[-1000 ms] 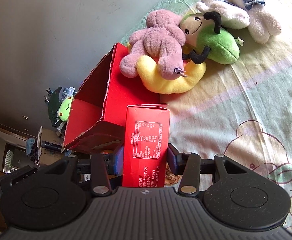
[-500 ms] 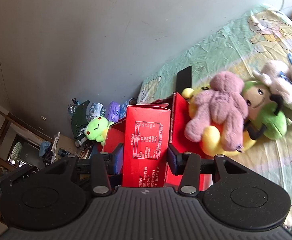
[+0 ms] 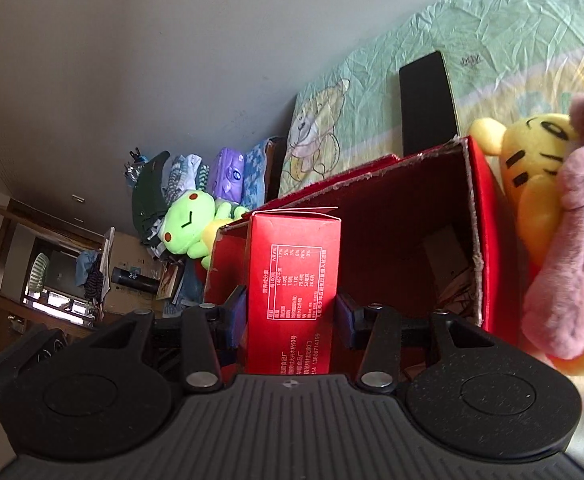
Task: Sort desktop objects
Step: 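Lower the snack box into the cardboard box and open the right gripper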
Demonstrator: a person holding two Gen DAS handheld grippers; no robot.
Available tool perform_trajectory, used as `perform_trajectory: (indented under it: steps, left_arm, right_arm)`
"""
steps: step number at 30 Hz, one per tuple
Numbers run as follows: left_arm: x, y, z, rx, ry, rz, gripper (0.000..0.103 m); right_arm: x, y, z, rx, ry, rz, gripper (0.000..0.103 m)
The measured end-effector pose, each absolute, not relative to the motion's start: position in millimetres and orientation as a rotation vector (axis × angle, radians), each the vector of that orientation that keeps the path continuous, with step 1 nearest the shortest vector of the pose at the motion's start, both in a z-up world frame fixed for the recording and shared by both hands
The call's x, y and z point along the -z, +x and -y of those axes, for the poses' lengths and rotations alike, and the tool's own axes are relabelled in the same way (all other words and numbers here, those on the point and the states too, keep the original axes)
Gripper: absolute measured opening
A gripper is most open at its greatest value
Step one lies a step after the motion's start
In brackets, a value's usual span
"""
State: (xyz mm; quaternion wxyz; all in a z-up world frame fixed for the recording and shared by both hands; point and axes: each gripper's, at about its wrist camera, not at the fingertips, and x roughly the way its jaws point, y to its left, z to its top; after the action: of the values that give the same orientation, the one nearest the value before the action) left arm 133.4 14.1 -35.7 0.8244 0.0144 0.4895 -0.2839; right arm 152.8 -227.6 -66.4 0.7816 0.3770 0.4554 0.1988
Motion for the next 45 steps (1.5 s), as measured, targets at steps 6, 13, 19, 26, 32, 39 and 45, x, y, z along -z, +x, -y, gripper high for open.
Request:
perform_trajectory:
  steps: [6,13,19,26,32,39,45]
  left_arm:
    - [61.9,154.7,-25.0,0.608,0.033,-1.144,0.09]
    - [78.1,169.1,-25.6,0.603,0.044,-1.22,0.089]
    - [91.6,179.1,-21.6,0.609,0.041,-1.306,0.089]
    - [94.4,185.5,-16.3,0.631,0.041,-1.348,0.086]
    - [83.3,194.3,-19.6,0.63,0.099,-1.316,0.087]
    - [98.5,199.9,-4.7,0.695,0.246,-1.394,0.087]
    - [107.0,200.3,9.7,0.739,0.262,-1.461,0.086]
  right_arm:
    - [83.4,171.1,211.9,-0.394,0.788,-1.095,0.049]
    - [94.5,183.3,197.9,-0.318,0.692,-1.163,0.056]
    - [87.5,188.2,180.1,-0.229,0.459,-1.139,0.063]
    - [90.7,193.7,179.3,-0.186,0.385,-1.141,0.061]
    - [79.7,183.4,165.2,-0.149,0.237,-1.155,0.051]
    - [91.4,181.1,168.3,-0.195,0.317,-1.26,0.051]
    - [107.1,193.5,172.7,-0.153,0.457,-1.258,0.053]
